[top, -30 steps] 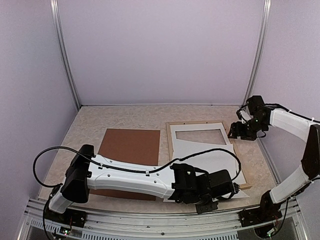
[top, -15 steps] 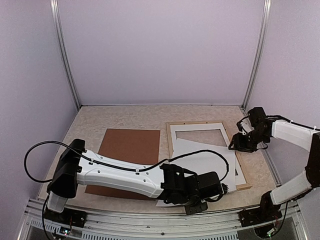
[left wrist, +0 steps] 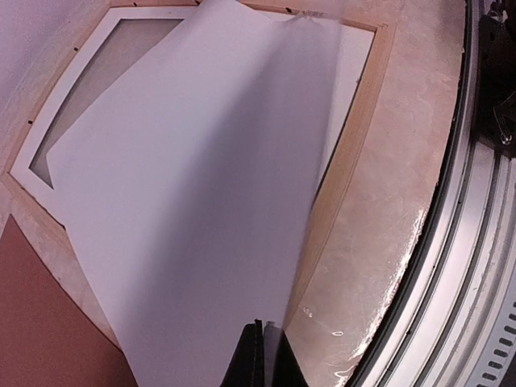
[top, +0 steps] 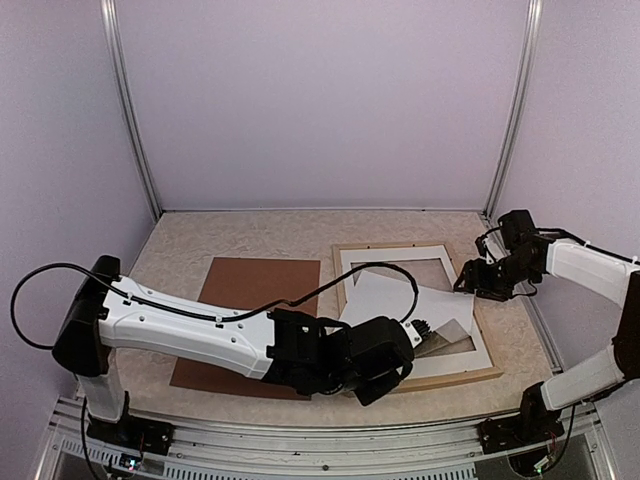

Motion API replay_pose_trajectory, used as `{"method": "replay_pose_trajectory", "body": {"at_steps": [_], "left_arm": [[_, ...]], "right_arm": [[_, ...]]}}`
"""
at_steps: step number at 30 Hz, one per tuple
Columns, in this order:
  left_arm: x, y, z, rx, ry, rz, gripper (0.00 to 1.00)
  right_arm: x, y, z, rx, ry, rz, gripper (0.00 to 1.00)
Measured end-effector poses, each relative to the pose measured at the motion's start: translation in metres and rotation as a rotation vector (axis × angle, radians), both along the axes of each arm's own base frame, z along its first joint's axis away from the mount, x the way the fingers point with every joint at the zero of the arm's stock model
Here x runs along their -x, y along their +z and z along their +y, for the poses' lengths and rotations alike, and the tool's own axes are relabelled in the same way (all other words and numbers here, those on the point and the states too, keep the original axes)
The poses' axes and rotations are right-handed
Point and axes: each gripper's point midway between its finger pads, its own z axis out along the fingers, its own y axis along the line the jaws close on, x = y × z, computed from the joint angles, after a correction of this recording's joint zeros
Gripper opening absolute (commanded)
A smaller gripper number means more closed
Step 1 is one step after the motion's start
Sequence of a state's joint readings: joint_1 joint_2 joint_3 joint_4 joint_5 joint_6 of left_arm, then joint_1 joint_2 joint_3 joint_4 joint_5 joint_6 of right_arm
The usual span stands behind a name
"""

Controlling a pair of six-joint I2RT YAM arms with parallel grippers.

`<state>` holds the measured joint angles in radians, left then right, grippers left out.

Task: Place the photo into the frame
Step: Pass from the left arm to the right

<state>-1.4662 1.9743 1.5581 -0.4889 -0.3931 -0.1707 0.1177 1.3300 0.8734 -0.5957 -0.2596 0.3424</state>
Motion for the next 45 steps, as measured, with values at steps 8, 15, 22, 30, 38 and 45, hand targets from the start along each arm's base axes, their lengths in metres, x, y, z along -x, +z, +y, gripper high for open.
{"method": "replay_pose_trajectory", "body": {"at_steps": [8, 15, 22, 30, 38, 45], "left_arm": [[-0.013, 0.043, 0.009, 0.106, 0.077, -0.06, 0.0], [-0.019, 0.043, 0.017, 0.109, 0.123, -0.086, 0.0], [-0.018, 0.036, 0.026, 0.091, 0.134, -0.097, 0.0], [-0.012, 0.035, 0.027, 0.108, 0.138, -0.111, 0.0], [-0.013, 0.03, 0.028, 0.112, 0.14, -0.104, 0.0], [-0.033, 0.029, 0.028, 0.13, 0.152, -0.061, 0.0]], "right_arm": [[-0.003, 0.004, 0.002, -0.024, -0.022, -0.003, 0.75], [-0.009, 0.011, -0.003, -0.038, -0.06, -0.012, 0.79], [-0.012, 0.015, -0.005, -0.071, -0.093, -0.012, 0.8], [-0.002, 0.008, -0.001, -0.121, -0.118, 0.024, 0.81], [0.008, 0.003, -0.002, -0.136, -0.133, 0.052, 0.81], [0.01, -0.002, -0.015, -0.139, -0.176, 0.066, 0.81]]}}
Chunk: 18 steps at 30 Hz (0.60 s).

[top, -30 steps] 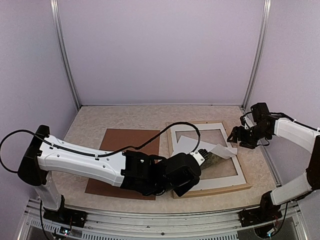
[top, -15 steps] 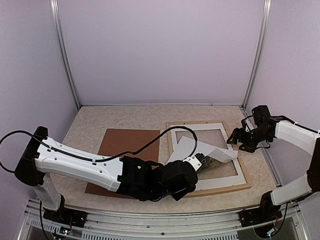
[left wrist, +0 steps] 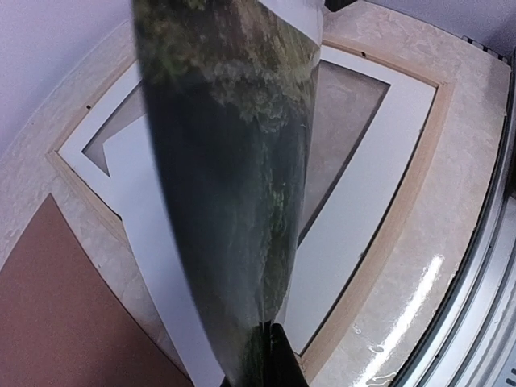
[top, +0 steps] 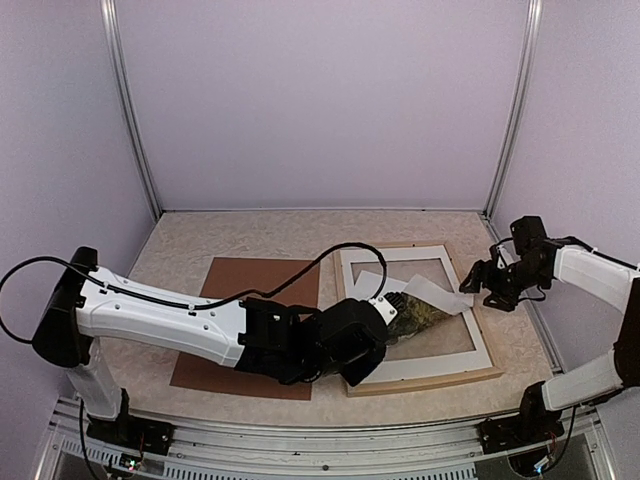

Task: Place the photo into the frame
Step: Pass from the left arm to the right

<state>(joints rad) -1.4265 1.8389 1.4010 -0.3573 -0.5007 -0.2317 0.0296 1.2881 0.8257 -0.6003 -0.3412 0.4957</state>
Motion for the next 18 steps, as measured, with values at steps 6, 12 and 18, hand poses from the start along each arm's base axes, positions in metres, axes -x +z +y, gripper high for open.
{"method": "replay_pose_trajectory", "body": {"at_steps": [6, 12, 18], "left_arm": [[-0.031, 0.008, 0.009, 0.029, 0.032, 0.033, 0.0], [-0.069, 0.071, 0.034, 0.142, 0.095, 0.016, 0.0], [-0.106, 0.159, 0.063, 0.262, 0.182, -0.087, 0.0]], "right_arm": [[0.001, -0.001, 0.0, -0.011, -0.001, 0.003, 0.81], [-0.016, 0.021, -0.013, -0.014, -0.035, -0.056, 0.82], [-0.044, 0.067, -0.022, -0.007, -0.043, -0.175, 0.82]]}}
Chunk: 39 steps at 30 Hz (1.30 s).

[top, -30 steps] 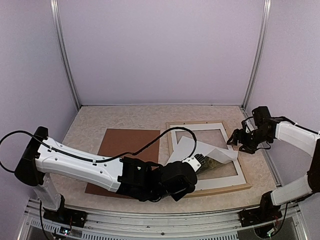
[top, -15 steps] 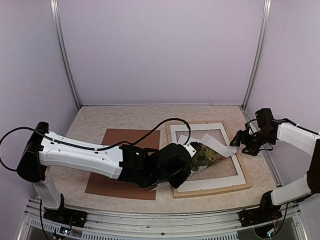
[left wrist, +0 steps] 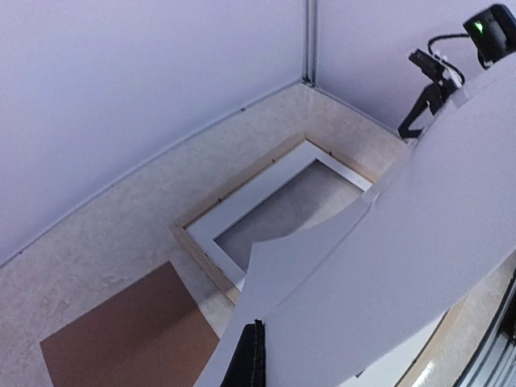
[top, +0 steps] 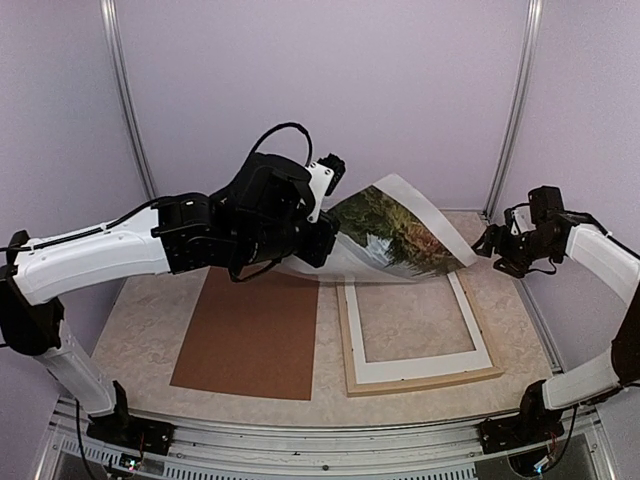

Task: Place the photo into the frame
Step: Pass from the left arm to the right

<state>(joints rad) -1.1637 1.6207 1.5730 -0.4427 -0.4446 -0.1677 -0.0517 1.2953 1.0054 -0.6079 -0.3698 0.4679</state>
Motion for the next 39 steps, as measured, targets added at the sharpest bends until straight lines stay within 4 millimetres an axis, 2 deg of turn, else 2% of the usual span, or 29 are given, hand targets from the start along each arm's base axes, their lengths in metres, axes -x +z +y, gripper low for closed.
{"method": "replay_pose_trajectory", "body": {"at_steps": [3, 4, 5, 8, 11, 13, 15, 18, 22, 27, 32, 36, 39], "left_arm": [[-0.009, 0.043, 0.017, 0.043, 0.058, -0.076, 0.0], [-0.012, 0.064, 0.027, 0.062, 0.09, -0.116, 0.0], [-0.012, 0.069, 0.03, 0.066, 0.099, -0.128, 0.0], [-0.016, 0.104, 0.058, 0.094, 0.187, -0.216, 0.0], [-0.015, 0.123, 0.085, 0.109, 0.26, -0.29, 0.0], [-0.014, 0.125, 0.097, 0.103, 0.292, -0.32, 0.0], [-0.012, 0.119, 0.099, 0.083, 0.301, -0.335, 0.0], [-0.015, 0.091, 0.087, 0.013, 0.299, -0.337, 0.0], [-0.015, 0.031, 0.052, -0.14, 0.26, -0.327, 0.0], [0.018, -0.047, -0.011, -0.307, 0.11, -0.314, 0.0], [0.053, -0.117, -0.053, -0.422, -0.028, -0.282, 0.0], [0.075, -0.149, -0.073, -0.458, -0.108, -0.258, 0.0], [0.084, -0.159, -0.082, -0.463, -0.14, -0.247, 0.0]], "right_arm": [[-0.012, 0.02, 0.0, 0.004, 0.011, -0.051, 0.82], [-0.015, 0.025, 0.0, 0.005, 0.016, -0.061, 0.82], [-0.018, 0.027, 0.0, 0.008, 0.02, -0.067, 0.82], [-0.023, 0.029, 0.0, 0.012, 0.028, -0.068, 0.82], [-0.025, 0.026, 0.0, 0.013, 0.033, -0.052, 0.82], [-0.027, 0.025, 0.0, 0.014, 0.036, -0.044, 0.82], [-0.029, 0.027, 0.0, 0.015, 0.038, -0.047, 0.82], [-0.034, 0.032, -0.001, 0.018, 0.041, -0.061, 0.82], [-0.035, 0.034, 0.0, 0.019, 0.045, -0.066, 0.82], [-0.035, 0.032, 0.0, 0.015, 0.049, -0.063, 0.82], [-0.035, 0.035, 0.007, -0.016, 0.073, -0.072, 0.82], [-0.037, 0.036, 0.016, -0.067, 0.107, -0.078, 0.82], [-0.039, 0.03, 0.025, -0.092, 0.128, -0.065, 0.82]]}}
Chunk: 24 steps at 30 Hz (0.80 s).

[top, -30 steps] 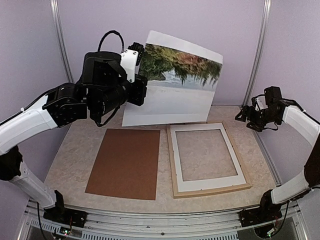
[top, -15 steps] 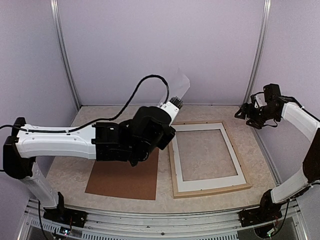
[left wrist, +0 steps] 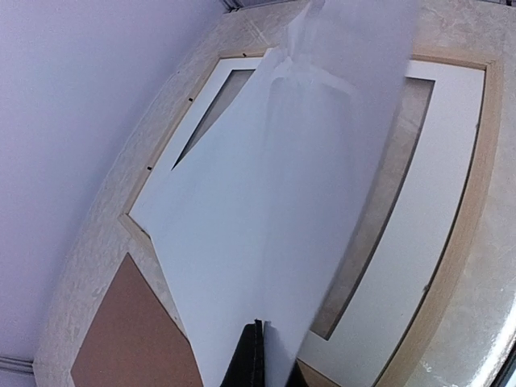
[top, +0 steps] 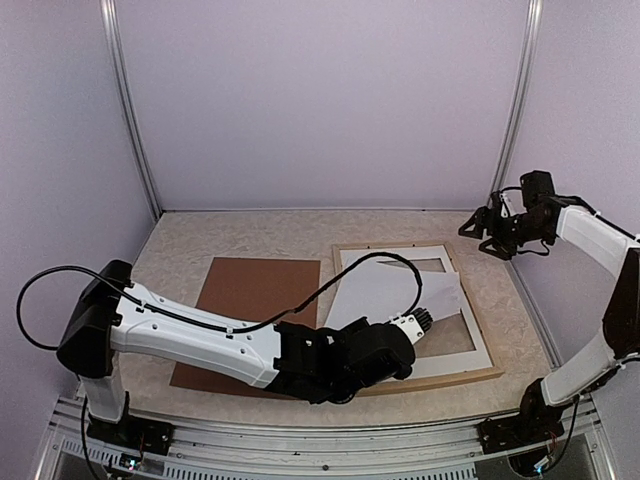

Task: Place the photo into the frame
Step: Pass from the left arm to the right

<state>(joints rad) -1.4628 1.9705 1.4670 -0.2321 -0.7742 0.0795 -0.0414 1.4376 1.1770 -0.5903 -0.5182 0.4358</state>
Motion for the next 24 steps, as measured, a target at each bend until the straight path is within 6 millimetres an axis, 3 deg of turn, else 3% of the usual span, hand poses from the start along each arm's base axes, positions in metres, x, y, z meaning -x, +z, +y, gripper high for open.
{"method": "replay_pose_trajectory", "body": {"at_steps": [4, 8, 13, 24], "left_arm": [[0.009, -0.004, -0.009, 0.002, -0.029, 0.019, 0.0], [0.011, -0.007, -0.012, 0.0, -0.037, 0.032, 0.0], [0.012, -0.016, -0.013, -0.018, -0.041, 0.048, 0.0], [0.014, -0.027, -0.013, -0.031, -0.042, 0.07, 0.0]], "right_arm": [[0.003, -0.02, 0.021, -0.025, 0.051, 0.04, 0.82], [0.02, -0.054, 0.04, -0.047, 0.092, 0.125, 0.82], [0.037, -0.079, 0.04, -0.049, 0.085, 0.198, 0.82], [0.046, -0.085, 0.028, -0.025, 0.043, 0.206, 0.82]]}}
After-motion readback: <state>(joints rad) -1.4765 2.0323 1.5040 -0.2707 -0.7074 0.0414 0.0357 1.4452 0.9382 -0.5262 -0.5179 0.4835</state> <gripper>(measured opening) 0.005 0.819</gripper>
